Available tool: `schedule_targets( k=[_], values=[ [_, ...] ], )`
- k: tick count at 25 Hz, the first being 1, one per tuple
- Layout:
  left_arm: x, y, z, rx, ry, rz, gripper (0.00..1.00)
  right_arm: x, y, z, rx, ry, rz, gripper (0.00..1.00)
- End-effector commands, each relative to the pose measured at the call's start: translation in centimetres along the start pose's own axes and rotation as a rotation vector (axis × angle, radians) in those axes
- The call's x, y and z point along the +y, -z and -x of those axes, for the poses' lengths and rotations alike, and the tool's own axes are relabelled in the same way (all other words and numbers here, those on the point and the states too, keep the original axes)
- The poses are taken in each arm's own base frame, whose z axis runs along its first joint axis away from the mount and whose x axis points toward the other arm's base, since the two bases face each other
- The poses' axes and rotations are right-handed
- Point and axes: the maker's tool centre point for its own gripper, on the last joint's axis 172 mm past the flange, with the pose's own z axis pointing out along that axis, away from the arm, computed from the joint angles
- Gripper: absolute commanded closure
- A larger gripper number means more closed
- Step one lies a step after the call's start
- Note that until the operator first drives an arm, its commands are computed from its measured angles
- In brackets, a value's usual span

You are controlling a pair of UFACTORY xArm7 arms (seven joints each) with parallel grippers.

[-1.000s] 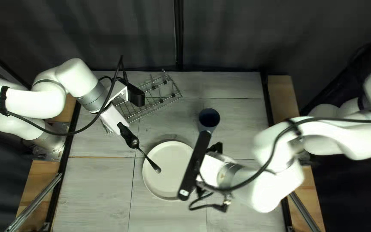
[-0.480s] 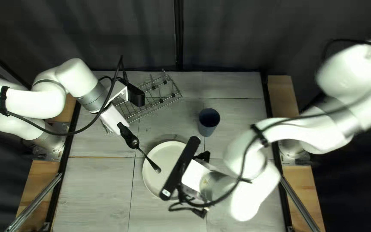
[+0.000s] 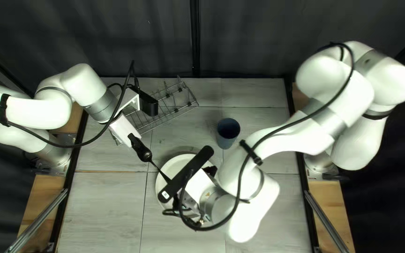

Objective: Pick up and place plate onto table. Place down one fork to the left of the plate. Place spoon and knife to the right of the plate. Place cup above the knife and spoon

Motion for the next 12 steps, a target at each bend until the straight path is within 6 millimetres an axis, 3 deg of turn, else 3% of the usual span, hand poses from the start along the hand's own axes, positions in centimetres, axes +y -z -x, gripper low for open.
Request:
schedule_targets(
  k=[1,12],
  values=[
    [0.0,0.0,0.0,0.000,0.000,0.000,1.00,-1.3,-1.4,-0.3,0.008,-0.002,-0.009,0.00],
    [0.0,0.0,0.0,0.000,0.000,0.000,1.00,-1.9,-5.2,-0.7,-0.008,0.024,0.021,0.00]
  ],
)
